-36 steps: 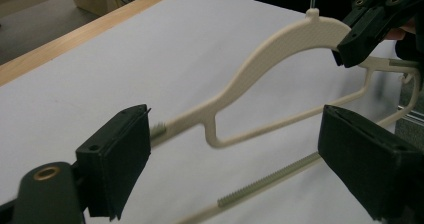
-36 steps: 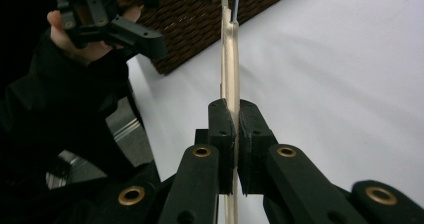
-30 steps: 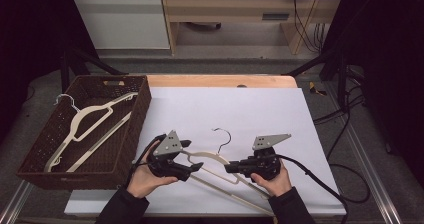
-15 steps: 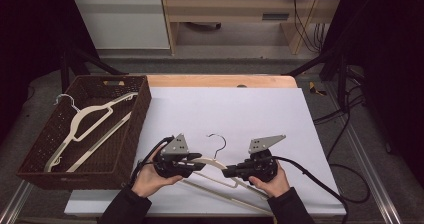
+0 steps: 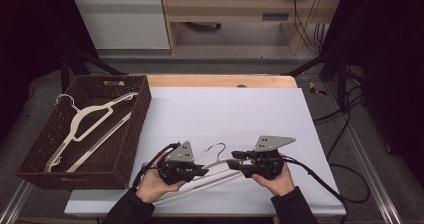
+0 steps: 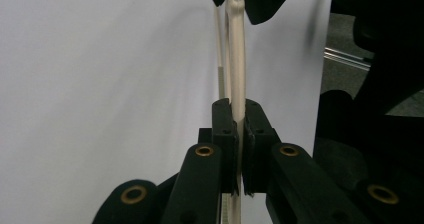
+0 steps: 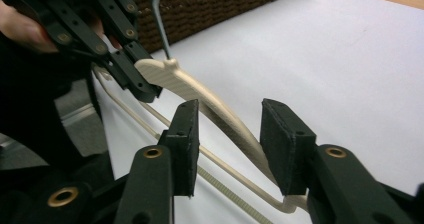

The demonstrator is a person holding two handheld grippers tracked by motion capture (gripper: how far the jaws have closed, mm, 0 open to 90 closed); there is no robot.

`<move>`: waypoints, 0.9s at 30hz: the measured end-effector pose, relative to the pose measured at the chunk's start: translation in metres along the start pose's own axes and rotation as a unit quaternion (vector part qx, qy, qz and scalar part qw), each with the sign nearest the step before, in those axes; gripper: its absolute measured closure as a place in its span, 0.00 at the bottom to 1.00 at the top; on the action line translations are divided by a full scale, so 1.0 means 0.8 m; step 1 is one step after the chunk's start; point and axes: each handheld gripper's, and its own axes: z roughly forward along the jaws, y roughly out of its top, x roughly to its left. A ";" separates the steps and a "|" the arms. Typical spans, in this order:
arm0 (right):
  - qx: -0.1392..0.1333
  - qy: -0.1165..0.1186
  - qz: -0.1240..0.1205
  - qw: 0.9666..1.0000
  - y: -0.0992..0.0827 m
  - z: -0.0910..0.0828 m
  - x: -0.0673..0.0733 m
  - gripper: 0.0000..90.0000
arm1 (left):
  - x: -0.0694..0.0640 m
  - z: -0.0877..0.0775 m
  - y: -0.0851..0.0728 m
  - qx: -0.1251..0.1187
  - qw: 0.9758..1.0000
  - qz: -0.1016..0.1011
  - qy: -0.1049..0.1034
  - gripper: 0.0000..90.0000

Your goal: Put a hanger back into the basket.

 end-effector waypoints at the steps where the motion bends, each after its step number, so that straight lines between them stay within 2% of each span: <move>1: -0.006 -0.002 0.002 1.000 0.000 -0.003 -0.001 0.62 | 0.000 -0.001 0.000 -0.006 1.000 -0.004 0.005 0.96; 5: -0.040 -0.020 0.012 0.999 0.000 -0.023 -0.008 0.51 | 0.006 -0.013 -0.003 -0.017 0.999 -0.021 0.034 0.97; 6: -0.040 -0.020 0.012 0.999 0.000 -0.023 -0.008 0.51 | 0.006 -0.013 -0.003 -0.017 0.999 -0.021 0.034 0.97; 8: -0.068 -0.043 0.022 0.997 -0.004 -0.040 -0.016 0.39 | 0.009 -0.024 -0.003 -0.031 0.998 -0.032 0.050 0.97; 10: -0.085 -0.070 0.028 0.994 -0.008 -0.050 -0.021 0.31 | 0.009 -0.028 -0.003 -0.035 0.997 -0.036 0.055 0.97; 12: -0.096 -0.096 0.040 0.990 -0.013 -0.060 -0.027 0.23 | 0.009 -0.040 -0.001 -0.047 0.996 -0.040 0.070 0.97; 13: -0.096 -0.096 0.040 0.990 -0.013 -0.060 -0.027 0.23 | 0.009 -0.040 -0.001 -0.047 0.996 -0.040 0.070 0.97; 14: -0.102 -0.116 0.049 0.987 -0.017 -0.066 -0.032 0.18 | 0.009 -0.049 0.000 -0.056 0.994 -0.044 0.079 0.97; 15: -0.105 -0.124 0.052 0.985 -0.019 -0.068 -0.034 0.15 | 0.010 -0.055 0.001 -0.059 0.994 -0.044 0.086 0.96; 19: -0.101 -0.153 0.056 0.981 -0.024 -0.075 -0.041 0.10 | 0.011 -0.081 0.006 -0.081 0.990 -0.046 0.109 0.96; 24: -0.107 -0.168 0.062 0.978 -0.026 -0.083 -0.043 0.07 | 0.017 -0.119 0.012 -0.105 0.984 -0.047 0.133 0.96; 27: -0.107 -0.174 0.062 0.977 -0.026 -0.086 -0.044 0.07 | 0.024 -0.140 0.017 -0.106 0.982 -0.048 0.150 0.96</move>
